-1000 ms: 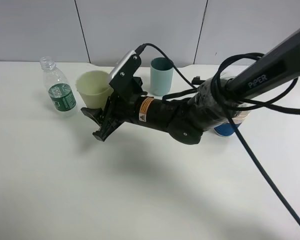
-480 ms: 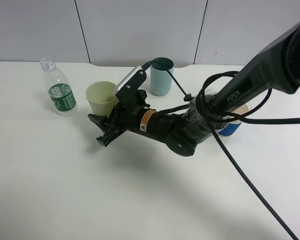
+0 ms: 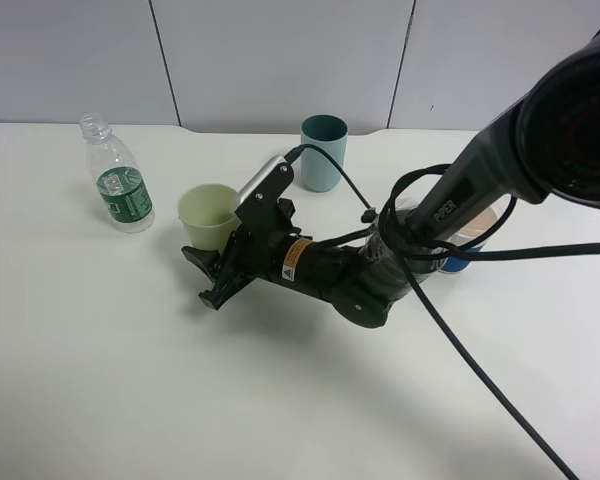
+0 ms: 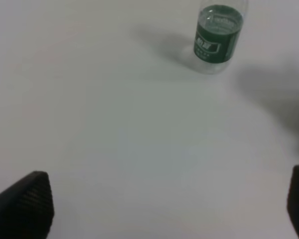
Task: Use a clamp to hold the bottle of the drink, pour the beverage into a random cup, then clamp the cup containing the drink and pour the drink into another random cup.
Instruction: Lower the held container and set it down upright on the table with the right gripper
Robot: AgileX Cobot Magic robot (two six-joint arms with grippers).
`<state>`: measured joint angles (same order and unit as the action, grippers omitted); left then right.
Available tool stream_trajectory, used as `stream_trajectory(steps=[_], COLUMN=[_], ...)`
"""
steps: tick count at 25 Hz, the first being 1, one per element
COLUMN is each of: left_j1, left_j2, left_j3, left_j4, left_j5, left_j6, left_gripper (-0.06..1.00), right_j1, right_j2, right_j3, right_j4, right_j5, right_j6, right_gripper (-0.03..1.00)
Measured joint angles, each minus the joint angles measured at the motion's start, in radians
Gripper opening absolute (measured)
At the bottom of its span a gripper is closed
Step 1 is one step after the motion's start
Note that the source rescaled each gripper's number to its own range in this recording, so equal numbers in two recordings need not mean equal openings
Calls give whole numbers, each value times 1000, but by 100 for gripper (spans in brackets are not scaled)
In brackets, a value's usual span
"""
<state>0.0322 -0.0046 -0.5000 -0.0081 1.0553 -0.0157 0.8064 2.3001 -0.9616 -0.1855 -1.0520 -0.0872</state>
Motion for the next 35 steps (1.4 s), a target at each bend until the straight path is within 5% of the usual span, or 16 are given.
stream_trajectory(steps=[13, 14, 18, 20, 35], left_j1=[0, 0, 0, 0, 0], left_j2=[0, 0, 0, 0, 0], left_j3=[0, 0, 0, 0, 0], left_j4=[0, 0, 0, 0, 0], left_j5=[0, 0, 0, 0, 0], left_j6=[0, 0, 0, -1, 0], left_gripper=[87, 87, 87, 87, 87], right_j1=[0, 0, 0, 1, 54], right_j2=[20, 21, 28, 27, -230], right_j3=[6, 6, 6, 8, 186], right_j4=[0, 0, 0, 0, 80], right_j5=[-19, -15, 6, 16, 104], right_j6=[-2, -2, -2, -2, 87], right_gripper=[4, 12, 73, 84, 90])
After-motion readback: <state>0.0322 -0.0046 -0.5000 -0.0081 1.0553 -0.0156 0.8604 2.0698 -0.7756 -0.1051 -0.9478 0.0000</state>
